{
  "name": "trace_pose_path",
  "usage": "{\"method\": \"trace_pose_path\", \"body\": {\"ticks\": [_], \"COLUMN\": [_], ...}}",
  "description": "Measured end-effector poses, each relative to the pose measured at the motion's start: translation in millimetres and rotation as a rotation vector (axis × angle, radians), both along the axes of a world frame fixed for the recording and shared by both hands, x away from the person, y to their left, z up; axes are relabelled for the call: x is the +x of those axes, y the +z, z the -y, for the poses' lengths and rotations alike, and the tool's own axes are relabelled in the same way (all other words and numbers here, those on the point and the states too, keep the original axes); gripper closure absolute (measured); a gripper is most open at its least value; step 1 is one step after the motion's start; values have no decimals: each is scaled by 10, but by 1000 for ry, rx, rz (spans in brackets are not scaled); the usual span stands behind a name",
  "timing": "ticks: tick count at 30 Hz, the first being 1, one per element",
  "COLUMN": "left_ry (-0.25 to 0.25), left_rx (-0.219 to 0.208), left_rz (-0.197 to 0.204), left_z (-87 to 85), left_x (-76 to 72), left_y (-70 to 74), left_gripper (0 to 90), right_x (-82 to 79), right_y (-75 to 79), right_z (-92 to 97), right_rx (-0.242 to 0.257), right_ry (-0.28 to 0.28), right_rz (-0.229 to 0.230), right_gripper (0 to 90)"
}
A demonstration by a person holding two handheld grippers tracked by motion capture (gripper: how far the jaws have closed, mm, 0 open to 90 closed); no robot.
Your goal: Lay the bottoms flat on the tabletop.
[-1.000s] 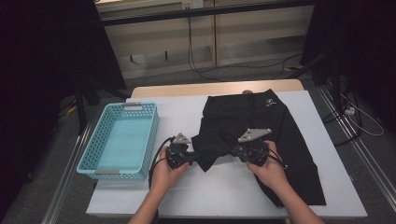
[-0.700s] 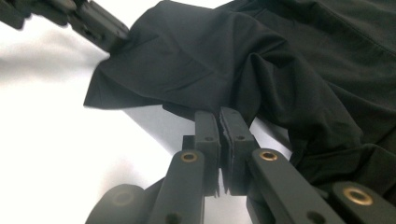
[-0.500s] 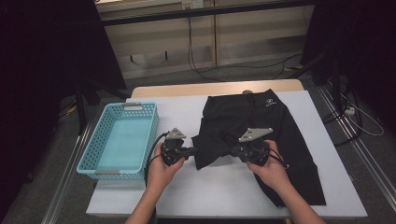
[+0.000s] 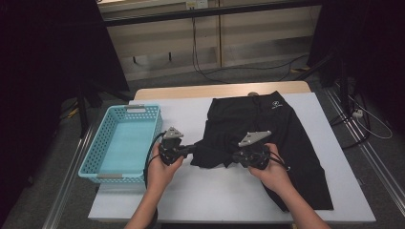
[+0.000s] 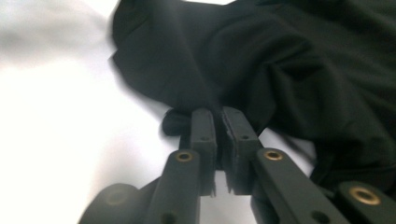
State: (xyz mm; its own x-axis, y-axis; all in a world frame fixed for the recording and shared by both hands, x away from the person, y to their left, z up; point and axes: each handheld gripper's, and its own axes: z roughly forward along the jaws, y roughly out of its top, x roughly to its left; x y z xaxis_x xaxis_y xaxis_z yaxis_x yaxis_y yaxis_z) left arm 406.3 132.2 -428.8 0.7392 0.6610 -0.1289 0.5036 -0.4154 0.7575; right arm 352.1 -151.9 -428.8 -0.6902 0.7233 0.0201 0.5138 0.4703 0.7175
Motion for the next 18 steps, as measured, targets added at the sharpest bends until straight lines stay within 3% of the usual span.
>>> {"method": "trace_pose_path", "body": {"ticks": [3, 7, 8, 10, 11, 14, 18], "left_ry": [10, 11, 10, 10, 4, -17, -19], "left_rx": [10, -9, -14, 4, -6, -43, -42], "left_rz": [15, 11, 12, 55, 55, 40, 31], "left_z": [10, 21, 32, 50, 59, 74, 38], "left_x": [22, 19, 9, -3, -15, -57, -93], "left_y": [-53, -87, -85, -77, -74, -48, -27], "left_gripper": [897, 882, 845, 641, 557, 423, 314], "right_x": [47, 33, 21, -10, -29, -90, -150], "right_y": [-45, -36, -24, -8, -4, 15, 53], "right_z": [-10, 40, 52, 65, 65, 47, -17], "right_rx": [-25, -11, -8, -7, -5, 7, 37], "right_ry": [-45, -91, -97, -89, -83, -47, -5], "right_rz": [29, 65, 65, 58, 61, 63, 51], "right_gripper": [766, 728, 714, 707, 708, 708, 703]}}
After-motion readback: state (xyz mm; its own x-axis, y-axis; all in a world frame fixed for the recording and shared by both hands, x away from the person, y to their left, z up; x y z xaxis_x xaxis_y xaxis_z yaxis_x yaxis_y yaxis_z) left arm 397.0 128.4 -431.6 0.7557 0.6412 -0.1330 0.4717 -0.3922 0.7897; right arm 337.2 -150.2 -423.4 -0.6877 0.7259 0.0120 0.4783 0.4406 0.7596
